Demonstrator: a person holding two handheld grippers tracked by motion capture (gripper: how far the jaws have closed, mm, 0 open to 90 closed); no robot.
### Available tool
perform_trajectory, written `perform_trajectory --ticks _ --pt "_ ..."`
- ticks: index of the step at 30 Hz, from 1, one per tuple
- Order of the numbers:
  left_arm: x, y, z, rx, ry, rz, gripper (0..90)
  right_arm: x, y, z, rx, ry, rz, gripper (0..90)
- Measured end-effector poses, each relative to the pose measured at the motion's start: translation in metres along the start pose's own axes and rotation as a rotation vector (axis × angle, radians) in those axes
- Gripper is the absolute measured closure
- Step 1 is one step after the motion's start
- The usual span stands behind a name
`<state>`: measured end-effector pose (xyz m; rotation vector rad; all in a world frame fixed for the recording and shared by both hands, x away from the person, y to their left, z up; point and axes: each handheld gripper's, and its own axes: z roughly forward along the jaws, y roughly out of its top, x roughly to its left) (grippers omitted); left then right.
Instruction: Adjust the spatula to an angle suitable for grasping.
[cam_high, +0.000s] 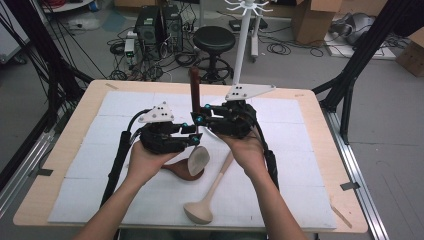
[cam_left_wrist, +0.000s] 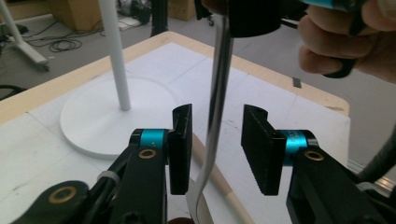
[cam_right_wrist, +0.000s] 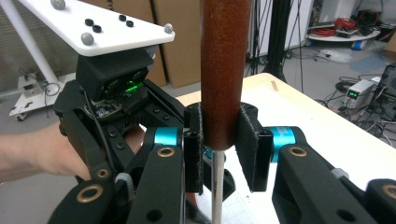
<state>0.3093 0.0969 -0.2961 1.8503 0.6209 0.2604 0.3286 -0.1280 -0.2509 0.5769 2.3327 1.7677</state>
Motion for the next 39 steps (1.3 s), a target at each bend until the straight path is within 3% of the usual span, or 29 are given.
perform_trajectory --ticks 6,8,12,19,25,30,32,35,39 --pt "0.0 0.0 -0.001 -0.014 0.004 0.021 82.9 0.003 0.0 0.003 -0.005 -0.012 -0.003 73.8" --pt "0.0 0.0 -0.002 -0.003 0.005 0.052 83.4 0.003 -0.001 0.003 -0.003 -0.005 -0.005 73.7" --pt "0.001 0.001 -0.004 -0.003 -0.029 0.064 83.9 0.001 -0.001 0.001 -0.002 0.033 -0.016 72.8" --pt "0.004 0.002 -0.006 0.012 -0.074 0.12 84.0 -0.005 0.001 0.0 -0.034 0.109 -0.101 70.3" --pt "0.005 0.001 -0.006 0.024 -0.095 0.138 84.0 -0.009 0.001 0.001 -0.06 0.169 -0.093 72.6" --pt "0.004 0.002 -0.005 -0.004 -0.076 0.109 81.4 -0.004 0.001 0.0 -0.073 0.114 -0.064 73.4" --pt "0.004 0.002 -0.004 -0.012 -0.057 0.097 72.9 0.0 0.001 0.0 -0.068 0.065 -0.055 73.4" --pt "0.002 0.002 -0.002 -0.014 -0.018 0.098 69.4 0.004 0.001 0.001 -0.085 0.005 -0.032 73.5" --pt "0.0 0.0 0.001 -0.016 0.02 0.097 71.3 0.009 0.001 0.0 -0.116 -0.044 0.015 73.4"
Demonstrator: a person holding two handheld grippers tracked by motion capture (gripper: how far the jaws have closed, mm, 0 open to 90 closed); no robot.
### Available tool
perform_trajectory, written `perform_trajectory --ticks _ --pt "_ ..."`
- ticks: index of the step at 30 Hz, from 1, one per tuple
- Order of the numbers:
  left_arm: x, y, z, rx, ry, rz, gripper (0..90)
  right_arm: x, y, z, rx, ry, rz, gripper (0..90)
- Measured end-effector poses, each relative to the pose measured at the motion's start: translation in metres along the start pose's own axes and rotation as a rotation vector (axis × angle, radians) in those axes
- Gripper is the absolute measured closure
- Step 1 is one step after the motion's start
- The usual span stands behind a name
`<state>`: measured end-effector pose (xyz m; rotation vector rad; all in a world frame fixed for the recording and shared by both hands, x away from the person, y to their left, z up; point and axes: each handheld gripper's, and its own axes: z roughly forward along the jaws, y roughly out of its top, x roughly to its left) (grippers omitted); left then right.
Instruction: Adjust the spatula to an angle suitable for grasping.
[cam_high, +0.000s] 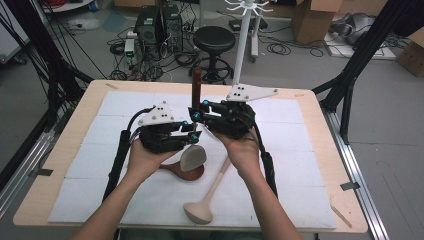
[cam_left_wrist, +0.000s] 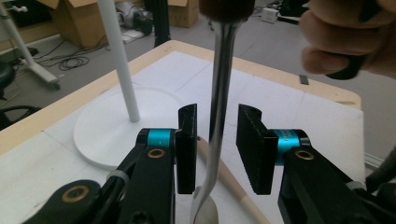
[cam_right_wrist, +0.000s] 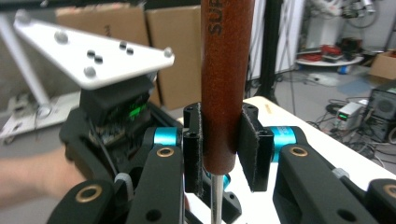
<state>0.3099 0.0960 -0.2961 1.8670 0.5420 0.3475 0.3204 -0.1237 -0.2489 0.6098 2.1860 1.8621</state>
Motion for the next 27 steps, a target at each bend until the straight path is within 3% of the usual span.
perform_trajectory --ticks 5,8,13,19,23,26,27 --pt "0.001 0.001 -0.002 -0.012 -0.004 0.014 83.0 0.002 0.001 0.001 0.006 -0.005 -0.019 73.4" --pt "0.002 0.001 -0.003 -0.008 -0.032 0.029 83.6 -0.001 0.001 0.001 0.02 0.043 -0.04 72.9" --pt "0.004 -0.001 -0.005 0.006 -0.104 0.047 83.9 -0.009 0.002 0.002 0.041 0.167 -0.095 70.1" --pt "0.008 -0.002 -0.005 0.035 -0.132 0.073 84.0 -0.017 0.003 -0.001 0.018 0.214 -0.077 67.7" --pt "0.008 -0.002 -0.004 0.027 -0.129 0.064 83.8 -0.016 0.004 -0.002 0.017 0.22 -0.084 72.8" --pt "0.008 -0.001 -0.005 0.009 -0.106 0.044 81.0 -0.013 0.004 -0.001 0.009 0.177 -0.075 73.2" --pt "0.008 -0.001 -0.005 -0.003 -0.092 0.035 75.2 -0.011 0.004 -0.001 0.015 0.154 -0.073 73.3"
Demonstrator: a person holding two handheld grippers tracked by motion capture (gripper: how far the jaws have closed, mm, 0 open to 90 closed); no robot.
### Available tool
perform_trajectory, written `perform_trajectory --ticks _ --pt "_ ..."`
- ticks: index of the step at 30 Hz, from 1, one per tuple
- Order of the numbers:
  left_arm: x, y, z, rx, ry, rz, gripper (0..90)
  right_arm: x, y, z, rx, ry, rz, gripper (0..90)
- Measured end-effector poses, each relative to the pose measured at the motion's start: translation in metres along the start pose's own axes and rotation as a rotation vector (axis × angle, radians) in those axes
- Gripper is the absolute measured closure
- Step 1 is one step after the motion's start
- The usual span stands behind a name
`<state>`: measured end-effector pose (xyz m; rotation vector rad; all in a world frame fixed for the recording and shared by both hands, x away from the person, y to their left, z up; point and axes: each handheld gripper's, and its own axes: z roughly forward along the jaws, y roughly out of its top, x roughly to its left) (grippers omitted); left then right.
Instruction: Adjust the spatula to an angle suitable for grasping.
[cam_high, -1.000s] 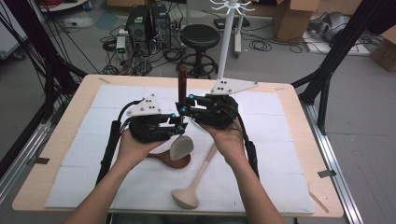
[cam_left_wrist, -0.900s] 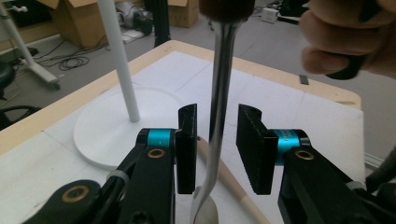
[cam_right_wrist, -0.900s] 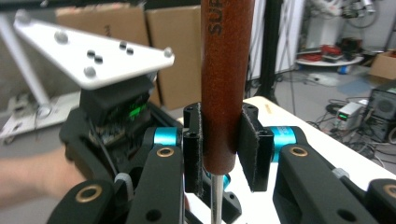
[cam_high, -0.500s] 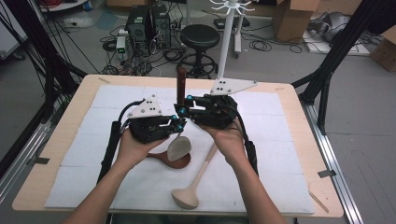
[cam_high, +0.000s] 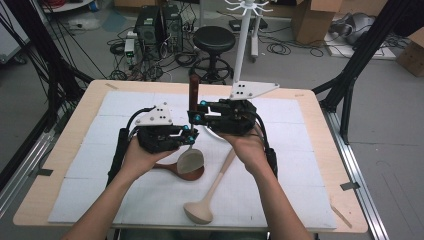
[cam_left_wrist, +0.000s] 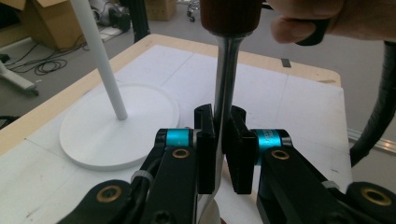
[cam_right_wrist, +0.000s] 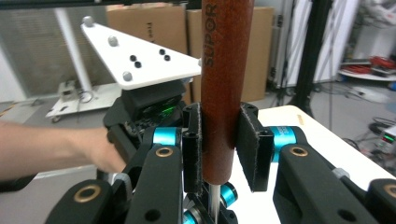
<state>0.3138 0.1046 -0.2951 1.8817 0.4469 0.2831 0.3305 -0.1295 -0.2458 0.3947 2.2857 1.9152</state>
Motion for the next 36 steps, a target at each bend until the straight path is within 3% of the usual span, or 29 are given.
perform_trajectory --ticks 3,6,9,12,14,17,21,26,30,36 --pt "-0.001 0.001 0.001 -0.006 0.041 -0.009 68.3 0.005 0.0 0.001 0.001 -0.079 -0.001 73.4" --pt "-0.002 0.0 0.003 -0.002 0.082 -0.012 69.0 0.008 0.001 0.001 -0.026 -0.13 0.021 73.4" --pt "-0.003 0.001 0.005 -0.017 0.115 -0.022 73.6 0.013 0.001 0.001 -0.051 -0.178 0.051 73.4" --pt "-0.004 0.001 0.005 -0.025 0.116 -0.014 82.4 0.016 0.002 0.001 -0.052 -0.201 0.037 73.4" --pt "-0.004 0.001 0.004 -0.016 0.104 0.016 83.4 0.015 0.002 0.0 -0.045 -0.188 0.024 73.3" --pt "-0.003 0.002 0.002 -0.002 0.078 0.039 83.9 0.009 0.001 -0.001 -0.041 -0.109 -0.002 72.2" --pt "0.0 0.002 -0.002 -0.029 0.03 0.031 84.0 0.002 -0.004 0.002 0.002 -0.038 -0.037 68.6" --pt "0.001 0.001 -0.003 -0.02 -0.01 0.037 84.0 -0.001 -0.01 0.007 -0.022 0.019 -0.024 72.4" --pt "0.002 0.0 -0.003 -0.018 -0.011 0.028 83.2 0.001 -0.01 0.009 -0.022 0.009 -0.029 73.4" --pt "0.003 0.001 -0.007 -0.038 0.017 -0.002 72.4 0.003 -0.01 0.006 -0.018 -0.092 -0.008 73.5"
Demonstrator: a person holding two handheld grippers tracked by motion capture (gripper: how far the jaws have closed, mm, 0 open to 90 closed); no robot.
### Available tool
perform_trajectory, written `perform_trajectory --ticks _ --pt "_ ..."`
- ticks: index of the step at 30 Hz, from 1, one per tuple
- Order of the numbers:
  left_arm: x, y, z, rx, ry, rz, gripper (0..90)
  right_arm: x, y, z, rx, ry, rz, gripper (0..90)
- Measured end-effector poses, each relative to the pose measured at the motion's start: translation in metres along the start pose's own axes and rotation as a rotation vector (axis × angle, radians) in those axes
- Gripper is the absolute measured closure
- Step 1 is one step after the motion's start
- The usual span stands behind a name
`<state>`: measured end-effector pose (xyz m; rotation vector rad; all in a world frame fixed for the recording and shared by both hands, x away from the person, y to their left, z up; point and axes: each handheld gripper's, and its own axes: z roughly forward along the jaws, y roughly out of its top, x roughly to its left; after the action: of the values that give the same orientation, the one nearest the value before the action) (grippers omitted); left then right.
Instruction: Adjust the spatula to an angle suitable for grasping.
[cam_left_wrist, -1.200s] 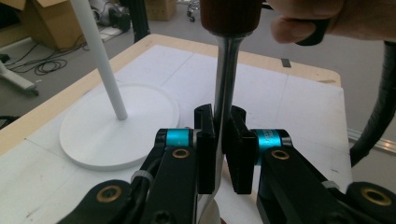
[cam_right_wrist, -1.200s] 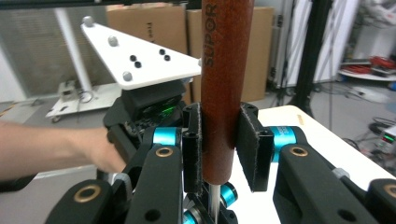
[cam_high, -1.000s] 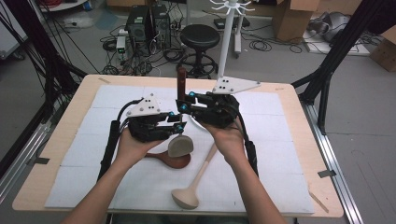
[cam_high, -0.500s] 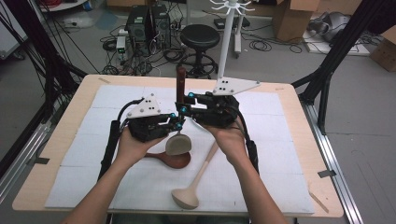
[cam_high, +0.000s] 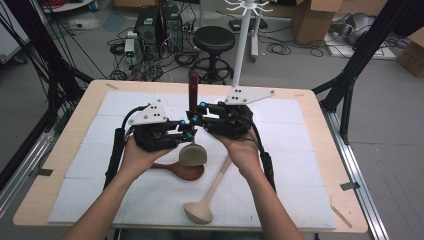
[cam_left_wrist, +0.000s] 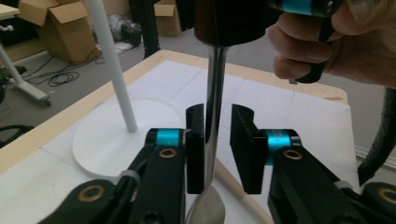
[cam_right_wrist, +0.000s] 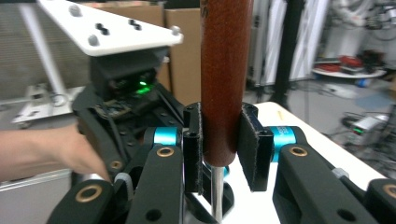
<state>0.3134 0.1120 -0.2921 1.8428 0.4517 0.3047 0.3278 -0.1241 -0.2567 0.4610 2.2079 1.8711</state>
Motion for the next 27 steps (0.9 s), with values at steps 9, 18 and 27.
perform_trajectory --ticks 9,18,27 --pt "-0.003 -0.001 0.005 0.002 0.058 0.007 75.4 0.01 0.001 0.003 -0.025 -0.065 0.038 73.5" --pt "-0.001 0.0 0.0 0.008 0.002 0.044 84.1 0.006 0.003 0.002 -0.008 0.02 -0.02 71.5" --pt "0.0 0.0 -0.002 0.005 -0.09 0.05 84.1 -0.003 0.003 0.003 -0.014 0.163 -0.048 72.1"
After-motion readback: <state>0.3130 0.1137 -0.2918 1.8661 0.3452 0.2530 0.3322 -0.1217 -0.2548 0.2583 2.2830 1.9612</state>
